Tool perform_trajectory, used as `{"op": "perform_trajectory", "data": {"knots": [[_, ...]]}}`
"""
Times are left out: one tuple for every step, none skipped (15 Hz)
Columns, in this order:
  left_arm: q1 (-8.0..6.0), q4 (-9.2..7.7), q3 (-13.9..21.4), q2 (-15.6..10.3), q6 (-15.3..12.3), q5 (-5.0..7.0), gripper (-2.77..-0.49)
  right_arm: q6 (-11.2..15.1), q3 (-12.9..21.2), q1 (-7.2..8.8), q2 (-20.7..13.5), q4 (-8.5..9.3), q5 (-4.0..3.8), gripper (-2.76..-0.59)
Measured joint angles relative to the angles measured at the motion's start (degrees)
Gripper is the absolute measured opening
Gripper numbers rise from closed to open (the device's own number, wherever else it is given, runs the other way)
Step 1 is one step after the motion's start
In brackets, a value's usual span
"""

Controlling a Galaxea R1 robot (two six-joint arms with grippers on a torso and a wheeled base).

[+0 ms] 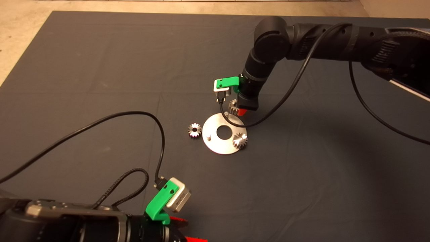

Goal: Install three planetary gears onto the carrier pins

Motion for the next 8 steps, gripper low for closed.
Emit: {"op": "perform_trajectory", "data": {"knots": [[0.0, 0.0, 0.0, 0.16, 0.0, -0.07, -1.8, 0.0, 0.01, 0.4, -0.12, 0.0, -0.2, -2.38], [-0.01, 0.0, 0.0, 0.24, -0.01, -0.17, -1.8, 0.0, 0.01, 0.8, -0.17, 0.0, -0.31, -2.38], [0.0, -0.02, 0.0, 0.27, -0.01, -0.38, -1.8, 0.01, 0.01, 0.96, -0.28, 0.0, -0.32, -2.38], [-0.01, 0.0, 0.0, 0.27, 0.0, -0.58, -1.8, 0.01, 0.01, 0.91, -0.28, 0.0, -0.34, -2.38], [-0.01, 0.0, 0.0, 0.27, 0.0, -0.6, -1.8, 0.01, 0.01, 0.73, -0.28, 0.0, -0.28, -2.38], [0.0, 0.0, 0.0, 0.27, 0.0, -0.6, -1.8, 0.01, 0.01, 0.61, -0.28, 0.0, -0.28, -2.38], [-0.01, 0.0, 0.0, 0.27, 0.0, -0.6, -1.8, 0.04, 0.09, 0.66, -0.28, 0.0, -0.31, -2.38], [0.0, 0.0, 0.0, 0.26, 0.0, -0.6, -1.8, 0.04, 0.26, 0.63, -0.28, 0.0, -0.31, -2.38]]}}
